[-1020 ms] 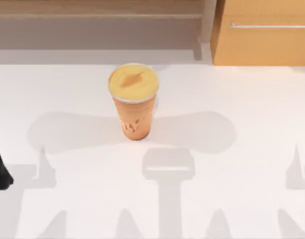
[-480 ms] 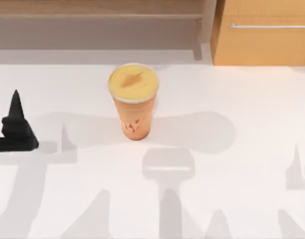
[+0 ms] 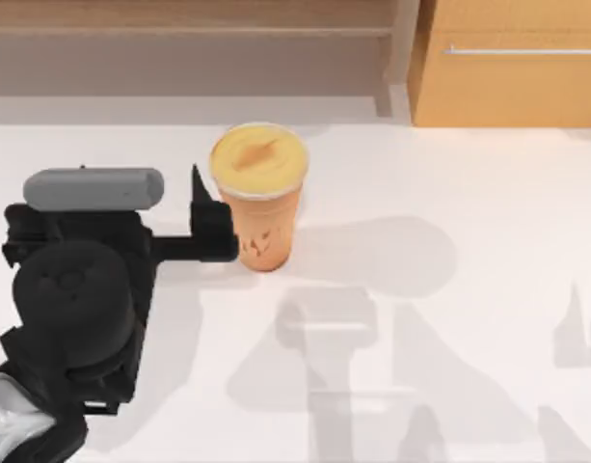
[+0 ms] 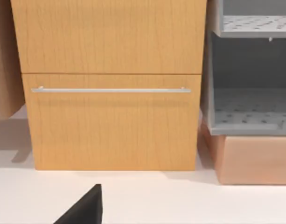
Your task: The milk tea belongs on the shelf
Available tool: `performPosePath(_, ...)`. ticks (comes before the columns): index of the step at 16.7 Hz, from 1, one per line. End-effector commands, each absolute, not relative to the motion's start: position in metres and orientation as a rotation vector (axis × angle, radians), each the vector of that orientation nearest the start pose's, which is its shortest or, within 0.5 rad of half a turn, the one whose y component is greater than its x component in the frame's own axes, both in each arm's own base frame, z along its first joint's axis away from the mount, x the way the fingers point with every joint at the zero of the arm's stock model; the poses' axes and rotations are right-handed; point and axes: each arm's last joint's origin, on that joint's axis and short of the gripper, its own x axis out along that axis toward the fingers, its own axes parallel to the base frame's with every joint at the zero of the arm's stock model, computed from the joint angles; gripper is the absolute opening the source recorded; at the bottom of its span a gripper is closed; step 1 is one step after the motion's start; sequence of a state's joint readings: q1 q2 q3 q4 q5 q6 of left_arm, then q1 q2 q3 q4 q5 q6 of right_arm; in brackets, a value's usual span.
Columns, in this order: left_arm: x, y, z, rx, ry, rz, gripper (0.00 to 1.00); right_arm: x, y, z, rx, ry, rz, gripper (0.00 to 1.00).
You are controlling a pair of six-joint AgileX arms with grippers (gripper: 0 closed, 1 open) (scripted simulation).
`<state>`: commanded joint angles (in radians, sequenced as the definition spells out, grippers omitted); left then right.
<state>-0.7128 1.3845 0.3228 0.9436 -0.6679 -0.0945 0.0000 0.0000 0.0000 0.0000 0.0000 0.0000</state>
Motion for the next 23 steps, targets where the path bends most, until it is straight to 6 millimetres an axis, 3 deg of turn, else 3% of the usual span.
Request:
performPosePath(4, 0.192, -0.196, 0.122, -0.011, 0.115, -0.029, 1.0, 0.106, -0.001, 0.16, 0.0, 0.0, 0.0, 1.0)
performPosePath(8, 0.18, -0.227, 0.09, -0.007, 0.105, -0.028, 1.0, 0.106, -0.001, 0.16, 0.0, 0.0, 0.0, 1.0)
performPosePath(16, 0.177, -0.233, 0.082, -0.007, 0.101, -0.025, 1.0, 0.106, -0.001, 0.16, 0.0, 0.0, 0.0, 1.0)
performPosePath(18, 0.188, -0.235, 0.081, -0.01, 0.1, -0.026, 1.0, 0.106, -0.001, 0.16, 0.0, 0.0, 0.0, 1.0)
performPosePath(23, 0.239, -0.238, 0.076, -0.01, 0.099, -0.027, 1.0, 0.106, -0.001, 0.16, 0.0, 0.0, 0.0, 1.0)
